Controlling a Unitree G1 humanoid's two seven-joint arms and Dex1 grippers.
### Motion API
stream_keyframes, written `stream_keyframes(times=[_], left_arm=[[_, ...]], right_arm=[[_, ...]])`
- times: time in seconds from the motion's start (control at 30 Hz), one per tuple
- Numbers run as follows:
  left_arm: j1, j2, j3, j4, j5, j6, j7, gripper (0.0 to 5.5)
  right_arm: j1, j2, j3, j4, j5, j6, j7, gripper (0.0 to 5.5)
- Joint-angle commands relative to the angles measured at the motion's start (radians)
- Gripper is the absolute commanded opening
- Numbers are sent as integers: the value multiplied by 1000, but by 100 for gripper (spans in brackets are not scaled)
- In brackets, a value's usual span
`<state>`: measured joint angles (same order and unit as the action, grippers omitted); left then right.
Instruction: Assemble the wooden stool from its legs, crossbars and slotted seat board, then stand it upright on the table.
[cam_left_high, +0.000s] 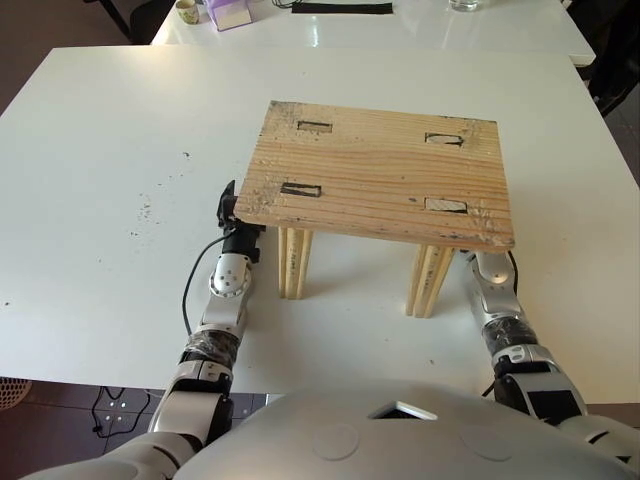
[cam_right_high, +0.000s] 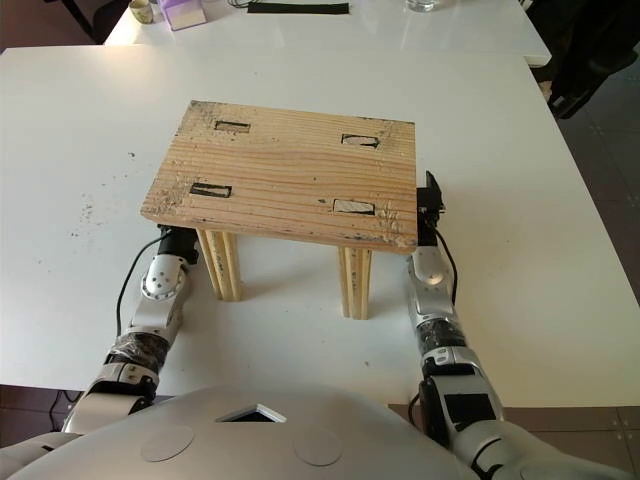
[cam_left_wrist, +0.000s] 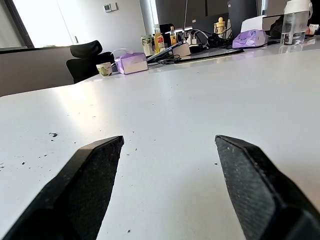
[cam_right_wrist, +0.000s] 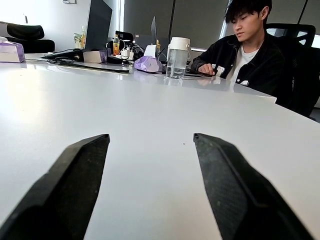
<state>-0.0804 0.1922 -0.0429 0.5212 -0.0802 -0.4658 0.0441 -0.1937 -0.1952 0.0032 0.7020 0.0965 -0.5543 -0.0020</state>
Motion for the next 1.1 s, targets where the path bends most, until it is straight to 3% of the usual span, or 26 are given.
stream_keyframes(times=[0.03,0.5,1.1], left_arm=[[-14,-20,22,66,38,-14,14,341],[-130,-85,64,261,118,-100,113,341],[-218,-61,93,391,143,-156,132,341]], right_arm=[[-63,10,-19,72,-14,-16,31,311],[-182,-46,-36,312,-119,-38,55,311],[-245,-82,-92,431,-129,-65,70,311]])
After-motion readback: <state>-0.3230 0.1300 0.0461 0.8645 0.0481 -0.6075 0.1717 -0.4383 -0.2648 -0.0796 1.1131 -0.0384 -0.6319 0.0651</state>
